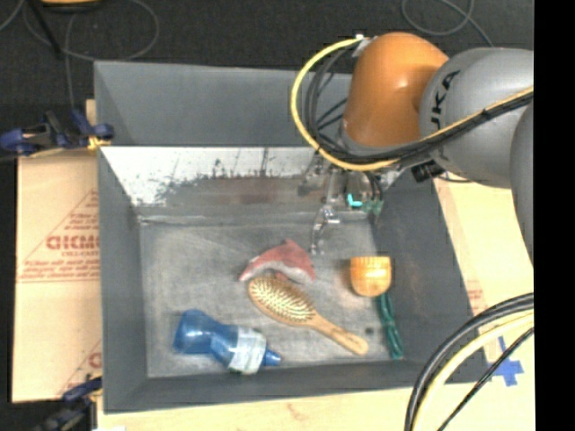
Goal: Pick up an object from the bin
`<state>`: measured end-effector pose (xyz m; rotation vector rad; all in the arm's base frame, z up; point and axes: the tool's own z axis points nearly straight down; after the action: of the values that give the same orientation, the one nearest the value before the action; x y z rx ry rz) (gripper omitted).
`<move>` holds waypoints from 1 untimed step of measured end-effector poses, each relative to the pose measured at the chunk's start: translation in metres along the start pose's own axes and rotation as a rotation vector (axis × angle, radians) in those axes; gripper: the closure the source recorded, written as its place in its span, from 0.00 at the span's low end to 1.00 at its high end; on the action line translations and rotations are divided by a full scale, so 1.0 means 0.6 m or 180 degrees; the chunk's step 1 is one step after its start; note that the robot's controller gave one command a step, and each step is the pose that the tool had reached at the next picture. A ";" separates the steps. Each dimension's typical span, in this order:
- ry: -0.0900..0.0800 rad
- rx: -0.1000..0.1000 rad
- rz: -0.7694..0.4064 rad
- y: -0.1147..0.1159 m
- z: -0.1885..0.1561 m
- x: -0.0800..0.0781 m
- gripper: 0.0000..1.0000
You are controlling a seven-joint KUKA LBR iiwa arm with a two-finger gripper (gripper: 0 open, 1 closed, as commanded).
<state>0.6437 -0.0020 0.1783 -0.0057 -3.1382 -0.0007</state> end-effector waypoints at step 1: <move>-0.0027 0.0000 0.0000 0.000 -0.009 -0.003 0.00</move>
Offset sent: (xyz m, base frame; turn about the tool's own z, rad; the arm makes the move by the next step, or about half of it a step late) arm -0.0283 0.0211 -0.0666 0.2178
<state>0.6454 -0.0021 0.1836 -0.0059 -3.1468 -0.0007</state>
